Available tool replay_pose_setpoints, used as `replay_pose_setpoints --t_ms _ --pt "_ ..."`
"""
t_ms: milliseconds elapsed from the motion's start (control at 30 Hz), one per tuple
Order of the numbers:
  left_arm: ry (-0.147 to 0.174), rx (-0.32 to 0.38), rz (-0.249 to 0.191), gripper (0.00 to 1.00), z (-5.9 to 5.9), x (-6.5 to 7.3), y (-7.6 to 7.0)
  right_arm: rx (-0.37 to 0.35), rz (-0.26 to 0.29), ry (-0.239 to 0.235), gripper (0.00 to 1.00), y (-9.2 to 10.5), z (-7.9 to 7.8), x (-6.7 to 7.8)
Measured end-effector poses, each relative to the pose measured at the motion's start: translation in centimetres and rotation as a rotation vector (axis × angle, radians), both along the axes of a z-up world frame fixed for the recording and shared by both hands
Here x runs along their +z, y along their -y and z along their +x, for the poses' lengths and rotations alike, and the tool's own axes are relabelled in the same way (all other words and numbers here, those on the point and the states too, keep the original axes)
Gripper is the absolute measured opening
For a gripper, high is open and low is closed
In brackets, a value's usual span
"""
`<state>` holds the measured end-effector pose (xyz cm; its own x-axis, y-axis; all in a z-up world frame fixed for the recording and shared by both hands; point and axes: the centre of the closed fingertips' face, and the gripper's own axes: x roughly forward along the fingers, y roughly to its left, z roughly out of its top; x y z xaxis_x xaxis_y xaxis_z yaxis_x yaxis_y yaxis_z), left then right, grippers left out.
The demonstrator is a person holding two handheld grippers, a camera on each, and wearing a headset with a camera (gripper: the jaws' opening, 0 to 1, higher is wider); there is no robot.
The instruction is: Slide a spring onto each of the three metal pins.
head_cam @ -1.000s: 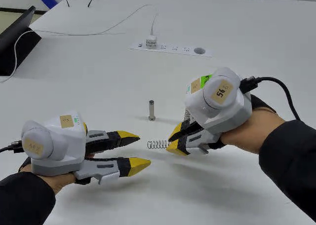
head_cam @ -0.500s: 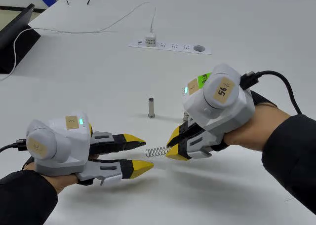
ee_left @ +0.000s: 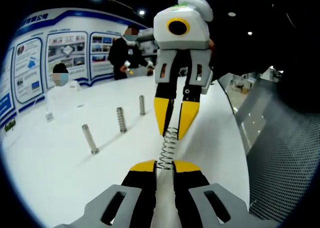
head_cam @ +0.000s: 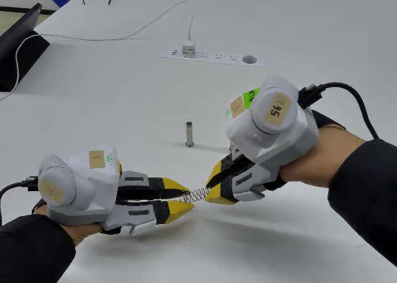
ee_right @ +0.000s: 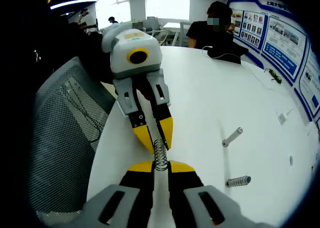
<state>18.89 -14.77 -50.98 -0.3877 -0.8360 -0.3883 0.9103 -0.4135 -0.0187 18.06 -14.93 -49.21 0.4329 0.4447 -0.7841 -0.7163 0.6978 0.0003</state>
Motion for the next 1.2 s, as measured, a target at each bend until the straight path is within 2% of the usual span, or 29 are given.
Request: replay_pose_setpoints --t_ms 267,700,1200 --pt "-0.003 0.000 -0.007 0.12 0.0 0.1 0.1 0.001 0.008 0.040 0.11 -0.5 0.7 1.2" --pt "-0.027 0.012 -0.018 0.11 0.0 0.4 0.1 0.006 0.037 0.127 0.12 -2.3 2.4 2.8" --pt "-0.037 0.022 -0.025 0.11 0.1 0.7 0.2 0.002 0.049 0.143 0.14 -2.5 2.6 3.0"
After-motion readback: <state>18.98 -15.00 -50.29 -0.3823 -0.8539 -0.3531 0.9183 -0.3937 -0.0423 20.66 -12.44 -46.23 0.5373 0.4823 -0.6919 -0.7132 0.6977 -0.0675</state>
